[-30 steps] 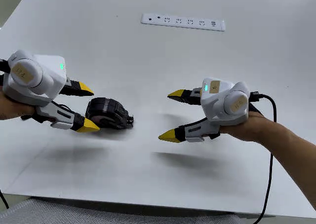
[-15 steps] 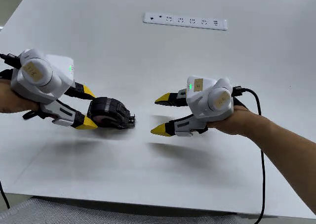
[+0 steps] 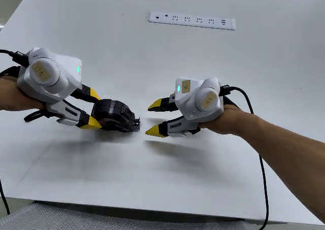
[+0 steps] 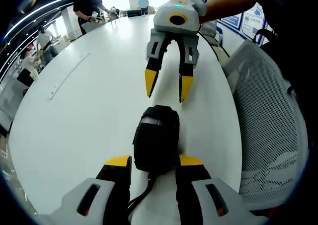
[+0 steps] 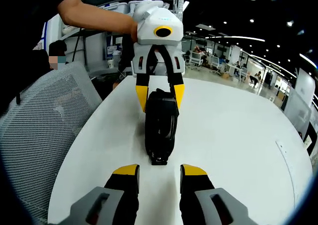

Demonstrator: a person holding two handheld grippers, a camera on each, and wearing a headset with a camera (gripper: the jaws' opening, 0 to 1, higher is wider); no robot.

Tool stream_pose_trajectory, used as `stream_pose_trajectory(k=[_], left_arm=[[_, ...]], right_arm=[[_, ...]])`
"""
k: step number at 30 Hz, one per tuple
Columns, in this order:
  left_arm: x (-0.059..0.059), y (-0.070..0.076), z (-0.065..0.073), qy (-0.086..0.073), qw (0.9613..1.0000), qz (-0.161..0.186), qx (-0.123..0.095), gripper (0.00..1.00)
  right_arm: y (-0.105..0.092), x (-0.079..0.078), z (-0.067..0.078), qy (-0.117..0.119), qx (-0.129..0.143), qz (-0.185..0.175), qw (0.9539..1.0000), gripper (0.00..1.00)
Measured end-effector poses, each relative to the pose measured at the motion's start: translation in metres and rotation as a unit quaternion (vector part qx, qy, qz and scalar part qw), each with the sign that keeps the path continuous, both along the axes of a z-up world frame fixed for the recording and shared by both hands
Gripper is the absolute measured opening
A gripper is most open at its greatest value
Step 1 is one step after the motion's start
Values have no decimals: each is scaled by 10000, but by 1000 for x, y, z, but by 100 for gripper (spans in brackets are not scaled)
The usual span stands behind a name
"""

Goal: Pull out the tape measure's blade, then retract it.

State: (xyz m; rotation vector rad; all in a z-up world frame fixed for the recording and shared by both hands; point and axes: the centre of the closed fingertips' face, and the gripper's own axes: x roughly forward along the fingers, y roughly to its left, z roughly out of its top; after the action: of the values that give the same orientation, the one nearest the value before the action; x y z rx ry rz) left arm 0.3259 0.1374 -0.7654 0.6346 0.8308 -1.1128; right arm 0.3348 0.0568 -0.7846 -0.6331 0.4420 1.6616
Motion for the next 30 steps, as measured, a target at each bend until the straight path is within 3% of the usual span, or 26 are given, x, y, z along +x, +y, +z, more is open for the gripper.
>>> stream_pose_trajectory(k=[9, 19, 30], left_arm=[[0, -2, -4, 39, 10000, -17, 17, 26], [1, -2, -6, -49, 10000, 68, -47, 25], [1, -2, -6, 17, 9999, 98, -44, 24]], right_arm=[[11, -1, -8, 51, -117, 67, 9999, 24], [18, -2, -16, 65, -207, 127, 9997, 19], [22, -3, -22, 3, -293, 144, 9995, 14]])
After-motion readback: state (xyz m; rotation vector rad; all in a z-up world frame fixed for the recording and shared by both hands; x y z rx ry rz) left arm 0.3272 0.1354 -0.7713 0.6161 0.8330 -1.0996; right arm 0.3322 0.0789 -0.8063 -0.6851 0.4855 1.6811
